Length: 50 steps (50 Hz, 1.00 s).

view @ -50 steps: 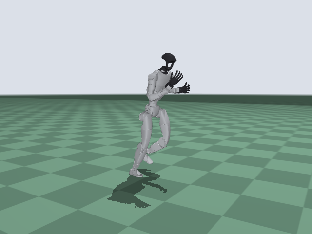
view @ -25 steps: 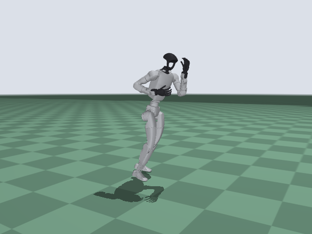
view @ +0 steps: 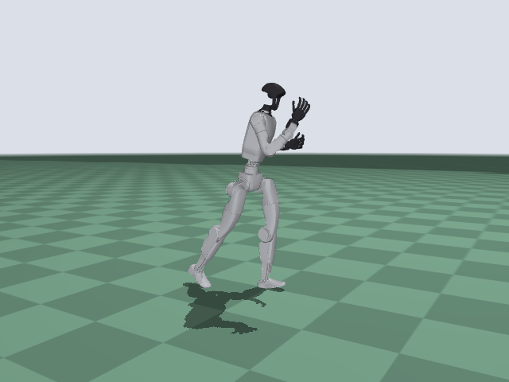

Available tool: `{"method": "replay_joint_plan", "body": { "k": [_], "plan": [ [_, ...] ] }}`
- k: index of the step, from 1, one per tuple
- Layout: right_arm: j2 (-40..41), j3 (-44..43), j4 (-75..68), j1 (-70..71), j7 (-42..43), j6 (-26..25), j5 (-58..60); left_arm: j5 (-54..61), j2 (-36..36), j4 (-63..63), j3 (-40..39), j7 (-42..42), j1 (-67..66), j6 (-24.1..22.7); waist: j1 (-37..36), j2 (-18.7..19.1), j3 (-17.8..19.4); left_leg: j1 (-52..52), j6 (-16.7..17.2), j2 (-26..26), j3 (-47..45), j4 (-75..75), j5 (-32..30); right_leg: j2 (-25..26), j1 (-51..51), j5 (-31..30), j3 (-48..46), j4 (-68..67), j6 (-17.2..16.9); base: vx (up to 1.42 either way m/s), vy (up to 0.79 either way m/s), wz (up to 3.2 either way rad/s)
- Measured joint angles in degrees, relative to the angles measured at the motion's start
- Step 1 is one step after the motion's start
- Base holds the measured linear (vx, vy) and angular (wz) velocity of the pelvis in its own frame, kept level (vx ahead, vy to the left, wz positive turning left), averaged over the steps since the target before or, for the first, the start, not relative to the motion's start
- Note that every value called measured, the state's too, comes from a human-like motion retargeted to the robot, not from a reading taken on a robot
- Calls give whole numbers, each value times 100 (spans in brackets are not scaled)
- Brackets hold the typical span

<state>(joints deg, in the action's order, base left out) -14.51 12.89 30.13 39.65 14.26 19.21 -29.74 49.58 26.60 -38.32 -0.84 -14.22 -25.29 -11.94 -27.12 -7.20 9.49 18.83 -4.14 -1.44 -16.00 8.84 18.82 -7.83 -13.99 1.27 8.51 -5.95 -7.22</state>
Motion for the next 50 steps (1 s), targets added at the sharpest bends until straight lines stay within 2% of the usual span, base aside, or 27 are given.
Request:
{"method": "replay_joint_plan", "body": {
  "k": [2,4,7,9,12,13,15,16,18,19,21,23,25,27,30,32,34,37,38,40,41,42,43,44,45,47,50],
  "plan": [
    [-106,-75,-83,-175,227,-41,679,-1748,-92,-76,33,704,1178,-151,37,244,147,-185,87,-18,94,-70,-178,82,-615,-260,69,-162,138,140,34,71],
    [-173,-178,-23,-619,341,-123,1524,-3900,-240,48,261,1439,2868,-5,307,484,331,-352,-105,-63,297,797,226,65,-750,-34,-436,-1190,284,134,29,127],
    [-118,-231,273,-1822,110,-297,2243,-6533,-542,947,924,1980,5801,824,992,670,470,-549,-239,-118,585,2087,1188,-354,194,1146,-1397,-3959,581,125,18,97],
    [-245,-146,539,-2815,-206,-342,2150,-7426,-581,2238,1559,2244,7675,1438,1704,707,343,-736,-65,-164,674,2113,1340,-512,1222,1769,-1511,-5140,684,119,11,70],
    [-1086,-328,946,-4218,-933,-402,1901,-7727,-231,5476,2872,2830,10150,1985,3062,1005,-57,-1156,204,-76,1003,1477,1001,-196,2696,1988,-1536,-5265,481,120,5,92],
    [-1251,-277,1058,-4627,-1157,-325,1364,-7606,-182,6889,3450,2974,10876,2061,3514,1184,-121,-1345,296,30,1154,1196,734,-5,2961,1952,-1609,-4737,497,123,-3,103],
    [-1715,-404,1178,-5078,-798,-66,1203,-7076,-265,9812,4989,3021,12044,2015,4442,1382,-112,-1777,427,188,1424,698,96,162,3236,1620,-1899,-3293,415,128,-12,105],
    [-1881,-441,1205,-5117,-850,-104,1127,-6634,-359,10833,5687,2646,12215,1950,4873,1361,-42,-2069,476,191,1532,489,-265,133,3152,1422,-2098,-2357,340,134,-22,94],
    [-2232,-661,1296,-5043,-1060,-379,1163,-5854,-384,12049,6611,1918,12218,1945,5540,1188,83,-2775,491,104,1744,111,-917,54,2939,1215,-2339,-746,70,142,-30,47],
    [-2182,-707,1361,-4934,-1053,-415,1296,-5633,-294,12150,6663,1862,12101,1927,5691,1057,116,-3160,417,33,1840,-21,-1180,49,2863,1211,-2310,-258,-99,149,-35,-22],
    [-1855,-706,1468,-4593,-888,-303,1648,-5323,-12,11639,6155,2254,11728,1748,5626,783,126,-3838,122,-155,1927,-18,-1597,102,2717,1159,-2069,154,-311,148,-32,-115],
    [-1489,-706,1516,-3971,-705,-328,2199,-4992,265,10250,4868,2684,11033,1511,5204,544,74,-3966,-215,-403,1667,920,-1654,109,2507,1083,-1752,-17,-190,140,-21,-177],
    [-859,-488,1405,-2846,-688,-546,2583,-4696,343,8285,3297,2735,10065,1251,4749,414,160,-3349,-449,-311,1001,2892,-1084,114,2378,1549,-1482,-651,231,128,-9,-141],
    [-308,-225,918,-1290,-802,-968,2750,-3868,-122,6091,1910,2335,8624,899,4443,569,123,-2258,-781,212,579,4919,-215,203,2489,2288,-1385,-1482,550,121,0,-59],
    [230,87,-65,782,-680,-1337,3046,-1963,-1263,3538,845,1229,6266,285,3887,672,-108,-604,-1080,628,535,6409,568,222,2381,2640,-1384,-1767,585,123,1,-20],
    [206,177,-693,1374,-314,-1294,3247,-971,-1522,2605,831,230,4530,196,3029,311,-329,102,-1057,481,431,5972,635,78,2023,2291,-1207,-1292,475,131,4,-78],
    [-110,304,-1589,1819,-49,-1296,3562,-969,-1084,2340,836,-776,2874,82,2018,-194,-429,326,-869,296,119,4681,510,-169,1636,1677,-883,-835,299,135,12,-149],
    [-705,896,-3635,2784,559,-1627,3573,669,-533,2249,816,-998,830,397,699,-599,-269,-11,-366,224,-308,1749,28,-392,966,578,-492,-297,73,138,29,-164],
    [-895,1259,-4488,3210,645,-1665,3662,742,-333,2371,687,-1038,300,363,406,-550,-173,-220,-133,283,-357,746,-127,-364,652,282,-444,-152,19,137,44,-108],
    [-1121,2434,-6413,4311,1099,-1702,3451,1975,-433,2462,660,-764,-515,376,82,-265,106,-490,330,476,-406,-605,-153,-252,-97,-96,-449,35,-21,134,50,-33],
    [-1105,3213,-7440,4822,1033,-1528,3586,1215,-288,2613,521,-1117,-766,-20,84,-114,174,-449,480,592,-473,-775,-100,-174,-389,-125,-503,-61,-3,131,50,41],
    [-1054,3959,-8394,5277,1004,-1412,3497,950,-263,2666,470,-1297,-928,-230,93,47,253,-411,575,710,-536,-846,-124,-93,-641,-116,-582,-239,56,129,48,81],
    [-931,4640,-9197,5617,1051,-1411,2964,1674,-478,2522,594,-1129,-910,-64,115,228,352,-378,559,832,-589,-719,-299,-4,-814,-32,-711,-584,193,126,45,98],
    [-890,4890,-9705,5757,919,-1364,2553,1425,-484,2474,608,-1172,-757,-111,149,349,432,-314,403,895,-540,-345,-415,-3,-857,174,-935,-1141,346,124,42,114],
    [-892,4924,-10066,5795,698,-1292,2205,687,-387,2474,567,-1319,-535,-263,190,440,503,-235,176,929,-441,153,-501,-46,-835,442,-1206,-1804,506,119,38,127],
    [-1165,3662,-9463,5489,1055,-1206,738,772,-651,2357,811,-736,529,93,297,273,746,295,-337,650,-172,1961,377,-675,-111,1316,-1659,-3910,577,113,33,132],
    [-1294,1332,-6615,3849,1470,-423,-646,1136,-1310,2436,1325,172,2728,-78,614,259,1197,285,-313,441,-48,3439,1312,-922,549,2423,-1588,-5339,1079,105,24,111]
  ]
}}
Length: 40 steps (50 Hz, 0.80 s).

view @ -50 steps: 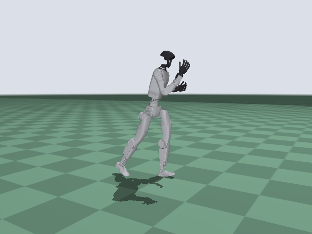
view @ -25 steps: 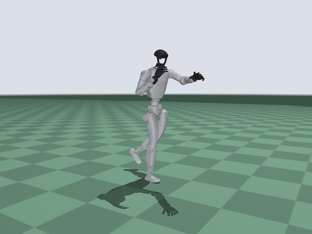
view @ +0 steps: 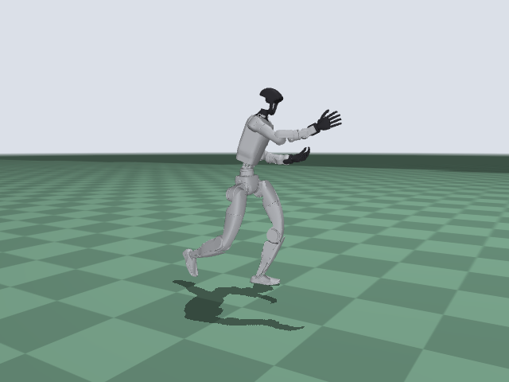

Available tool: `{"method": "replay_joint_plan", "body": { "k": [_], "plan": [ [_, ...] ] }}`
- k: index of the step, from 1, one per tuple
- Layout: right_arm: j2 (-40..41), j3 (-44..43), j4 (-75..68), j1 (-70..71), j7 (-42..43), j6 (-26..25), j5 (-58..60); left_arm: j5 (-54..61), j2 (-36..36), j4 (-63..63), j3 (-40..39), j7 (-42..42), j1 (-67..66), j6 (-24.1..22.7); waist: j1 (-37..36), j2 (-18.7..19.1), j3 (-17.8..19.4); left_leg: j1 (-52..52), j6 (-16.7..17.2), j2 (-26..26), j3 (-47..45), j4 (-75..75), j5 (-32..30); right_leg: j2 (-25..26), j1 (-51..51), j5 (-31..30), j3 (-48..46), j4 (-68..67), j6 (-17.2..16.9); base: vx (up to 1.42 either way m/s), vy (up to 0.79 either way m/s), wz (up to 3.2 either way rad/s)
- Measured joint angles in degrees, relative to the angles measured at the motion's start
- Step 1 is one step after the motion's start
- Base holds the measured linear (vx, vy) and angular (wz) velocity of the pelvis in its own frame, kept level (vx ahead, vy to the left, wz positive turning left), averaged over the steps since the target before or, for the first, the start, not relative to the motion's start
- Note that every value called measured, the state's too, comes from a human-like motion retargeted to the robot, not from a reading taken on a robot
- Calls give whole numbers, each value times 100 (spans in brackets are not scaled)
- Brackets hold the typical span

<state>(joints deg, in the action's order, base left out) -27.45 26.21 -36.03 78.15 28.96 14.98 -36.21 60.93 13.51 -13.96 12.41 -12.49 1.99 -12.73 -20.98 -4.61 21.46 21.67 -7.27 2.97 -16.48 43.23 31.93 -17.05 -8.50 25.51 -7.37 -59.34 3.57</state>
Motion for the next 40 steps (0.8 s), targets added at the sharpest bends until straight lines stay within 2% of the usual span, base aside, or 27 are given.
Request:
{"method": "replay_joint_plan", "body": {
  "k": [1,2,3,4,5,8,10,12,13,15,16,17,18,20,21,23,25,27,30,32,35,38,40],
  "plan": [
    [154,-468,1110,-878,-122,40,81,-1631,90,442,20,948,767,137,196,-16,-27,-147,47,-70,22,-50,60,57,382,239,77,-169,52,100,15,102],
    [334,-843,2154,-1760,-341,85,32,-2029,-42,567,108,1330,1419,124,429,-20,-72,-317,81,-144,61,-175,87,128,749,435,131,-236,102,98,12,109],
    [566,-1033,3067,-2647,-757,143,-277,38,-618,57,331,581,1841,-188,733,3,-154,-535,90,-227,136,-450,48,230,1086,545,138,-101,148,99,9,116],
    [734,-1146,3742,-3487,-1193,102,-443,594,-854,-121,359,358,2259,-311,1102,72,-284,-759,119,-268,238,-766,-39,373,1378,557,115,238,129,100,5,120],
    [869,-1222,4299,-4302,-1640,12,-536,395,-920,-133,290,398,2674,-341,1503,166,-438,-986,157,-287,354,-1104,-150,536,1648,519,76,680,78,103,0,107],
    [644,-1462,5190,-6600,-2707,-408,-648,-1390,-390,93,-89,1022,3531,-257,2667,435,-990,-1827,381,-335,674,-2228,-693,950,2060,-117,51,2989,-357,111,-9,55],
    [282,-1721,5454,-7961,-3039,-580,-704,-2882,223,214,-194,1669,3751,14,3291,438,-1322,-2466,495,-496,790,-2788,-1154,956,2134,-782,-169,4535,-669,120,-16,-20],
    [67,-2119,5630,-9171,-3209,-604,-969,-2372,457,18,-110,1496,3549,-116,3690,297,-1564,-2988,595,-682,884,-2863,-1615,875,2238,-1435,-798,5316,-996,124,-20,-79],
    [70,-2391,5737,-9757,-3316,-557,-1092,-2325,532,-112,-16,1405,3379,-221,3772,177,-1678,-3185,649,-771,912,-2745,-1812,816,2418,-1713,-1177,5239,-1197,123,-20,-120],
    [210,-3018,5995,-10677,-3512,-492,-1480,-1915,450,-412,212,1071,3118,-394,3873,-96,-1803,-3310,711,-1039,1119,-2036,-2143,683,2467,-2400,-1961,5213,-1274,117,-16,-135],
    [289,-3339,6165,-10913,-3439,-448,-1696,-1558,333,-550,312,969,3089,-416,3866,-232,-1777,-3208,768,-1172,1176,-1345,-2196,712,2299,-2509,-2183,5300,-1142,109,-11,-159],
    [360,-3623,6344,-11088,-3373,-393,-1911,-1253,225,-678,405,895,3067,-443,3839,-352,-1747,-3084,822,-1245,1153,-617,-2192,747,2168,-2430,-2318,5258,-977,104,-9,-197],
    [418,-3834,6540,-11140,-3323,-314,-2124,-1050,138,-788,481,879,3063,-478,3772,-441,-1708,-2913,869,-1197,970,186,-2073,796,2109,-1977,-2278,4957,-741,99,-5,-232],
    [468,-4080,6918,-10890,-3217,-177,-2469,-815,-26,-964,512,865,3031,-451,3639,-441,-1627,-2489,754,-736,455,1807,-1645,891,2275,-756,-1831,3786,-256,89,3,-261],
    [417,-4108,7043,-10530,-3182,-205,-2544,-743,-119,-1028,397,772,2942,-310,3673,-337,-1565,-2191,643,-438,362,2502,-1453,1040,2323,-341,-1534,3395,-85,77,10,-260],
    [445,-3918,7222,-9711,-3069,-158,-2635,-726,-305,-1182,157,713,2552,-115,3775,-141,-1470,-1573,368,-29,334,3497,-1121,1260,2601,120,-971,2385,37,68,13,-270],
    [763,-3418,7392,-9041,-3214,-152,-3549,-448,-550,-1378,36,644,1984,-14,3942,25,-1389,-928,107,165,515,3807,-855,1611,2403,191,-472,2500,-65,58,12,-290],
    [967,-2875,7818,-9003,-3560,-187,-3843,-289,-715,-1590,78,522,1368,-188,3820,-24,-1462,-644,-194,218,438,3218,-558,1808,2118,-75,276,2854,-341,54,9,-355],
    [1292,-2409,8210,-9231,-3836,-273,-3868,299,-644,-1965,-145,45,532,-130,3312,-361,-1648,-800,-497,47,160,1121,-382,1881,1689,-789,1691,3404,-820,48,13,-445],
    [1187,-2495,8191,-9334,-3676,-136,-3051,212,-406,-2108,-565,-73,-91,-163,2922,-446,-1769,-1176,-311,-99,334,-834,-639,1984,1504,-1266,2473,3590,-1153,42,20,-495],
    [897,-2431,8278,-9261,-3892,-136,-2623,-302,-227,-2207,-1084,-185,-943,-239,2447,-267,-1792,-1579,124,-6,1342,-2979,-1159,2271,1437,-1573,2885,3457,-1357,31,28,-497],
    [628,-2322,8270,-8886,-3886,-12,-1885,-1057,-147,-2279,-1193,-95,-1391,-327,2149,-83,-1711,-1677,359,152,2670,-3295,-1719,2331,1750,-1130,2243,2530,-1154,13,33,-446],
    [574,-2193,8213,-8545,-3775,104,-1639,-1408,-23,-2277,-1102,-36,-1251,-377,2085,-41,-1565,-1671,570,218,2803,-2807,-1261,2163,2149,-525,1609,1509,-925,-2,38,-360]
  ]
}}
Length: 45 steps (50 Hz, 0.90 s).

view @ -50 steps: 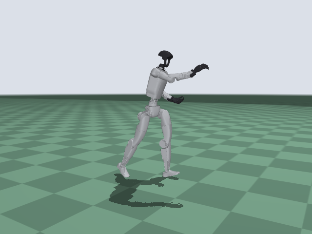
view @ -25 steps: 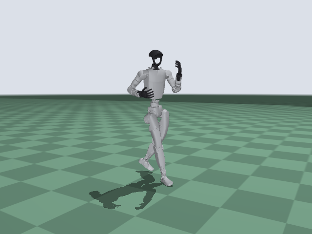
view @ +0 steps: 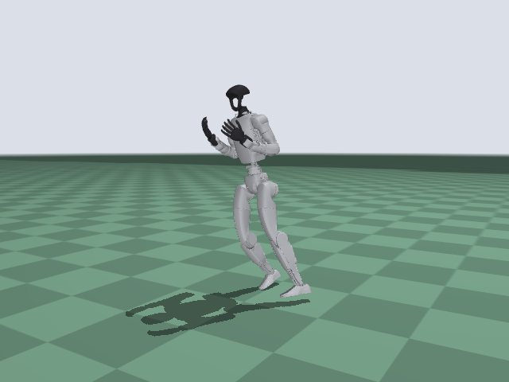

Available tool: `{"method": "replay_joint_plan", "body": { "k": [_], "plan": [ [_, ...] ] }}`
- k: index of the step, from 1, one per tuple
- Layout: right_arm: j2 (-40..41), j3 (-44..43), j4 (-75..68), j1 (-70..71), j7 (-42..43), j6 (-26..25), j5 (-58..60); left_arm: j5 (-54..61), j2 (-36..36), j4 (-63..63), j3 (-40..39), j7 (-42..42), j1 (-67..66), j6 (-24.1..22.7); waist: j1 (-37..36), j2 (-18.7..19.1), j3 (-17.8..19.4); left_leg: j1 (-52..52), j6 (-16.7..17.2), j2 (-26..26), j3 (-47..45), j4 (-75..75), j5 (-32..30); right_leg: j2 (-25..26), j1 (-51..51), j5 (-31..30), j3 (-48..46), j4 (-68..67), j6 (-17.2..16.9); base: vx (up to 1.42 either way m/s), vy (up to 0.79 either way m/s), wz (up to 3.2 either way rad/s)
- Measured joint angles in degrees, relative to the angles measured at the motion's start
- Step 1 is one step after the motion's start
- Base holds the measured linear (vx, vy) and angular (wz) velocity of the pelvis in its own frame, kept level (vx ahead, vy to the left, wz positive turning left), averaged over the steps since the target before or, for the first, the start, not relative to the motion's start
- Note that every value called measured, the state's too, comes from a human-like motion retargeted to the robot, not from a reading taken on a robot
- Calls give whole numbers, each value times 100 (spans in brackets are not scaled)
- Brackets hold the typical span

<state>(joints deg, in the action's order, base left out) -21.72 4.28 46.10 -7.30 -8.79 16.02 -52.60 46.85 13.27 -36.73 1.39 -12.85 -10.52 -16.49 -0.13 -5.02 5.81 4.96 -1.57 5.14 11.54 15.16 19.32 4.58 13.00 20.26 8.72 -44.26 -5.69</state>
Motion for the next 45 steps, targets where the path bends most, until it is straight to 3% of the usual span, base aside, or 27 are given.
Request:
{"method": "replay_joint_plan", "body": {
  "k": [2,3,4,7,11,15,17,20,22,24,26,27,28,30,32,35,38,40,43,45],
  "plan": [
    [80,129,-101,234,272,140,-5,-736,258,114,153,500,607,-111,28,-28,207,50,223,0,-592,680,1033,-287,504,659,-482,-1170,168,-9,39,-300],
    [158,166,-160,274,530,247,-45,-1514,436,267,185,1265,1053,-222,56,-71,307,74,248,-13,-1014,953,1495,-438,779,921,-620,-1724,203,-9,34,-270],
    [277,201,-227,226,625,239,-142,-1860,559,340,310,1463,1560,-173,91,-142,386,59,190,-44,-1396,1129,1837,-562,1044,1057,-673,-2200,182,-7,27,-256],
    [503,234,-397,-274,317,-175,-361,-2839,811,617,504,1260,3090,267,281,-241,510,-178,-23,-41,-2265,1230,2179,-680,1579,1049,-668,-2959,62,3,9,-245],
    [131,294,-162,-1049,-97,-396,-693,-3625,797,629,515,1539,4070,495,1051,157,120,-617,103,245,-2973,601,1254,-754,1649,1156,-1251,-2032,-166,33,-16,-207],
    [-475,142,-59,-1313,-137,-421,-542,-4053,761,583,759,1797,4369,728,1676,829,-370,-887,287,551,-3438,24,-438,-1232,1150,1296,-2888,344,227,53,-34,-230],
    [-546,12,-109,-1261,-83,-455,13,-4841,1161,603,738,1774,4665,979,1744,980,-404,-1086,292,508,-3318,-104,-1087,-1151,806,1100,-3178,1668,258,55,-36,-267],
    [-701,-129,-175,-804,-5,-520,1284,-6457,2487,827,943,1616,5719,1430,1843,930,-179,-1258,71,292,-2840,542,-1368,-997,353,655,-2660,2870,294,53,-28,-275],
    [-948,15,-249,5,248,-442,2307,-7363,3641,1859,1903,1581,7253,1697,1844,894,53,-1034,-137,183,-2525,1733,-1043,-885,281,841,-2112,2657,370,48,-14,-283],
    [-1080,459,-419,1205,752,-228,3168,-8093,4305,4014,4003,1790,9505,1881,1791,949,203,-499,-306,209,-2344,3172,-380,-751,431,1381,-1757,2025,405,47,-2,-240],
    [-883,1053,-644,2519,1342,90,3821,-8496,4000,6744,6324,1852,11383,1914,1731,981,220,138,-527,335,-2323,4373,368,-709,577,1836,-1603,1474,337,53,4,-153],
    [-664,1314,-751,3117,1591,252,4089,-8519,3683,7942,7020,1805,11817,1866,1713,962,197,431,-649,429,-2381,4808,705,-727,562,1969,-1564,1342,267,63,3,-88],
    [-351,1501,-853,3628,1765,395,4309,-8387,3401,8822,7170,1781,11842,1784,1697,893,156,688,-758,545,-2503,5094,992,-771,453,2018,-1533,1352,180,70,2,-72],
    [306,1544,-1044,4391,2095,494,4822,-8085,3208,9266,6329,2122,11497,1759,1548,603,17,1082,-931,580,-2776,5150,1453,-927,110,1895,-1435,1661,33,81,1,-62],
    [659,1278,-1272,4801,2566,353,5510,-7754,3416,7746,4818,2880,10428,1669,1130,229,-201,1356,-880,353,-3055,4517,1519,-1183,-332,1389,-1358,2228,-36,93,5,-76],
    [697,924,-1742,5101,3214,12,6526,-6944,3283,4884,2978,3653,7967,1238,209,-299,-468,1500,-613,-247,-3294,2503,1197,-1604,-922,103,-1285,3064,-77,99,13,-97],
    [510,851,-2719,5601,3714,-380,7440,-5737,2281,2877,1429,3423,5163,338,-839,-501,-413,1301,-427,-423,-3386,165,648,-1659,-1473,-1243,-1149,3584,-155,104,24,-123],
    [249,984,-3813,6266,3828,-704,7865,-4481,1615,1882,618,2482,3504,-95,-1471,-465,-241,1128,-162,-388,-3368,-850,516,-1596,-1957,-1852,-1083,3808,-226,106,33,-122],
    [-289,2329,-6887,8159,3930,-1345,7855,-3024,938,1132,311,1514,1934,-218,-2113,-230,91,910,126,-306,-3175,-912,303,-1548,-2670,-2086,-1094,3478,-13,104,38,-69],
    [-383,4199,-9624,9721,3481,-1476,7558,-4792,976,1157,174,1384,1607,-140,-2305,-48,349,846,-99,-255,-3027,-25,598,-1563,-2712,-1790,-1073,2307,235,98,42,7]
  ]
}}
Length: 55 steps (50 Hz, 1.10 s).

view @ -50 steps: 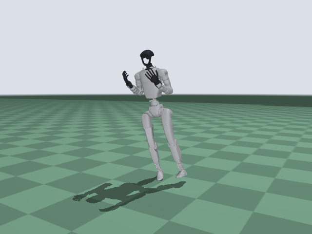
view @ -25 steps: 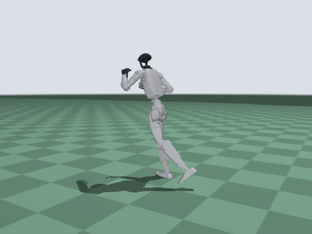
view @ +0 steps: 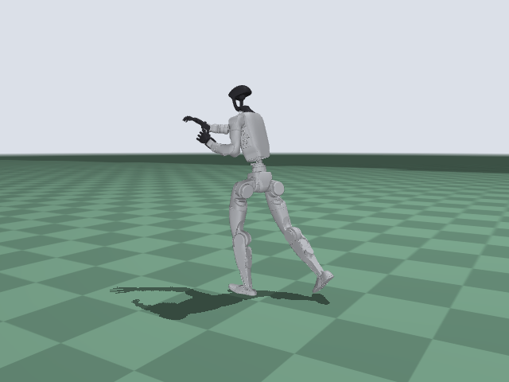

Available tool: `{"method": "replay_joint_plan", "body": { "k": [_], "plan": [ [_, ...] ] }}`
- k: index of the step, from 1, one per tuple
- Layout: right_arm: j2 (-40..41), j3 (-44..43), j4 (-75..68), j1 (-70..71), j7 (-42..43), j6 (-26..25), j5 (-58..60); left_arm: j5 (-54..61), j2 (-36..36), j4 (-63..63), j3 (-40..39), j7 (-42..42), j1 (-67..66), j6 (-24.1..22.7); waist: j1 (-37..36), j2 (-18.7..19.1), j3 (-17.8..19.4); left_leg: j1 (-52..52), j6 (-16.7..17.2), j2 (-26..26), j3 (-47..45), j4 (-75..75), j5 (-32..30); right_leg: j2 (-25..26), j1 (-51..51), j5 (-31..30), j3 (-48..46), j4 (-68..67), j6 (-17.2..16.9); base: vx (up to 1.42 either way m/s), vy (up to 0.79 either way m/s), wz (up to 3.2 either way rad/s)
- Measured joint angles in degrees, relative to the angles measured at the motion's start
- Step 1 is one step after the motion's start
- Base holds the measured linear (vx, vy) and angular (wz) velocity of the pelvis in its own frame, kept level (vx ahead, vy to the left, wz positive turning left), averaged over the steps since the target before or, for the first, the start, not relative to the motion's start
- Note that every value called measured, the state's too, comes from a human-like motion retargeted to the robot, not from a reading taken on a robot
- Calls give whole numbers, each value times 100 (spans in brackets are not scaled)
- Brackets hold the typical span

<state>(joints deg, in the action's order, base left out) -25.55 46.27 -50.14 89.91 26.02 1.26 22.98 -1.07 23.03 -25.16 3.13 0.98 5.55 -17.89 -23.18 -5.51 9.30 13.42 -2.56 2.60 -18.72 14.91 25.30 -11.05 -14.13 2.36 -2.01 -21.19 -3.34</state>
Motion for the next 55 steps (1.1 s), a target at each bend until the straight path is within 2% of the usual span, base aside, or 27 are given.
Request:
{"method": "replay_joint_plan", "body": {
  "k": [2,3,5,7,9,12,13,15,17,18,20,22,25,27,28,29,30,32,35,37,40,41,45,48,50,52,55],
  "plan": [
    [58,1530,-1677,666,-1076,-10,-1174,41,-292,-229,271,-212,236,368,-48,-87,12,345,-431,-124,142,1438,941,-21,805,707,338,-2145,24,90,41,71],
    [-38,1781,-1965,701,-1421,-35,-1733,120,-476,-327,412,-326,485,565,-12,-95,11,430,-529,-190,214,1993,1334,94,1095,1065,542,-2925,65,87,37,99],
    [-339,1113,-1512,674,-921,-108,-2753,359,-723,-535,493,-118,1230,976,260,-193,151,523,-676,-338,308,2750,1878,195,1857,1748,670,-4351,70,89,30,111],
    [-546,-727,703,-286,-241,191,-3145,1185,-941,-605,575,409,1929,1012,869,-234,158,222,-498,-487,454,2531,1952,60,2572,2230,317,-4952,167,97,23,131],
    [-380,-1996,3307,-1909,-590,549,-3222,1097,-1014,-381,449,489,2349,1005,1636,56,39,-210,-324,-392,742,2087,1690,137,2958,2656,-193,-4651,543,105,18,141],
    [8,-2625,6135,-4341,-1180,984,-3908,996,-954,99,274,1008,2694,1086,2670,585,-70,-980,-4,-138,1161,987,800,564,3454,2518,-597,-3082,576,113,4,109],
    [123,-2751,6789,-5177,-1485,1053,-4283,1591,-1019,170,236,999,2690,920,2980,752,-77,-1199,93,-52,1273,672,396,712,3511,2328,-644,-2227,528,119,-3,98],
    [195,-2961,7697,-6741,-2021,1167,-4940,1935,-988,286,178,1312,2553,675,3634,977,-49,-1542,288,22,1457,357,-407,814,3417,1874,-723,-303,368,124,-8,108],
    [215,-3123,8152,-7921,-2424,1219,-5715,4824,-1168,220,320,407,2391,-439,4116,986,241,-2294,248,-80,1717,-297,-1210,736,3182,1540,-747,1138,158,129,-15,83],
    [285,-3146,8289,-8414,-2545,1197,-6022,5423,-1218,59,415,209,2271,-509,4279,972,367,-2570,207,-98,1823,-403,-1502,703,3136,1478,-781,1507,52,130,-18,34],
    [543,-3032,8469,-9130,-2769,1176,-6629,5201,-1243,-256,661,291,1985,-291,4373,868,589,-2961,-54,-212,1951,-184,-1871,612,3031,1292,-826,1654,-82,129,-18,-27],
    [812,-2794,8591,-9292,-2924,1245,-7059,4789,-1200,-595,791,206,1575,-142,4147,720,731,-2838,-330,-355,1697,1024,-1658,530,2920,1183,-672,1125,40,123,-15,-98],
    [1178,-2388,8636,-8606,-2966,1313,-7319,5089,-1265,-1060,459,-493,679,78,3679,726,803,-1796,-659,-86,1021,3770,-628,618,3017,2153,-336,-182,343,114,-7,-97],
    [1405,-2312,8632,-7863,-2920,1329,-7376,4920,-1286,-1318,127,-759,-122,306,3337,778,692,-848,-844,135,837,5084,-108,644,3017,2669,-279,-630,398,112,-1,-42],
    [1491,-2373,8670,-7545,-2920,1343,-7350,4384,-1163,-1400,-33,-769,-512,426,3125,763,596,-378,-911,172,793,5462,43,608,2928,2764,-289,-642,357,116,1,-14],
    [1573,-2445,8772,-7321,-2871,1375,-7438,4680,-1068,-1491,-56,-884,-823,450,2855,687,498,32,-964,140,740,5590,135,538,2763,2735,-299,-516,281,118,2,-3],
    [1654,-2524,8905,-7143,-2796,1416,-7583,5393,-987,-1586,-10,-1050,-1094,425,2556,581,400,411,-1010,75,683,5594,198,452,2561,2643,-308,-322,189,121,4,-12],
    [1685,-2611,9198,-7065,-2731,1486,-7588,5616,-624,-1611,26,-1309,-1527,510,1862,242,202,904,-1014,-129,428,4812,188,238,2147,2115,-207,191,-11,123,8,-36],
    [1601,-2687,9393,-7124,-2791,1504,-7488,5606,-287,-1396,44,-1746,-1921,458,924,-271,16,1080,-819,-386,-8,2434,-119,-22,1553,936,85,960,-231,127,18,-71],
    [1505,-2683,9349,-7243,-2807,1457,-7558,5805,-420,-1241,114,-1651,-1927,419,545,-309,59,773,-506,-436,-38,534,-343,17,977,200,318,1371,-279,131,29,-63],
    [1307,-2615,9219,-7633,-2847,1563,-7378,4858,-857,-1050,198,-1163,-1310,149,413,41,340,214,-23,-215,-146,-914,-473,293,57,-365,765,1353,-176,131,36,1],
    [1240,-2581,9146,-7837,-2818,1587,-7163,4096,-931,-949,167,-876,-848,192,513,166,388,118,-14,-87,-243,-734,-486,367,30,-250,713,877,-116,127,36,43],
    [928,-2726,8767,-8610,-2513,1486,-6093,1126,-977,131,412,755,2026,943,1231,291,493,-11,-426,32,-105,900,581,-26,1091,1292,-140,-2253,231,118,30,59],
    [818,-2991,8830,-9163,-2855,1215,-6251,-175,-505,1835,693,1654,4503,1963,2226,226,384,-269,-313,-134,106,1237,1050,43,2430,2123,-2,-3701,406,112,19,93],
    [658,-3190,9037,-9548,-3255,1243,-6383,-1256,107,3442,861,1871,5841,2402,3023,391,181,-608,-23,-127,317,891,911,385,3131,2231,-27,-3578,378,119,12,124],
    [295,-3519,9191,-9849,-3371,1458,-6121,-2560,775,5612,1623,2031,7041,2723,3828,687,23,-975,197,-52,655,408,469,609,3482,2004,-415,-2475,288,125,2,149],
    [-332,-4037,9224,-10012,-2978,1715,-4973,-3357,1199,8337,3996,1605,8331,2705,4832,843,-14,-1694,341,-108,1250,-199,-485,568,3312,1385,-1248,82,15,133,-14,161]
  ]
}}
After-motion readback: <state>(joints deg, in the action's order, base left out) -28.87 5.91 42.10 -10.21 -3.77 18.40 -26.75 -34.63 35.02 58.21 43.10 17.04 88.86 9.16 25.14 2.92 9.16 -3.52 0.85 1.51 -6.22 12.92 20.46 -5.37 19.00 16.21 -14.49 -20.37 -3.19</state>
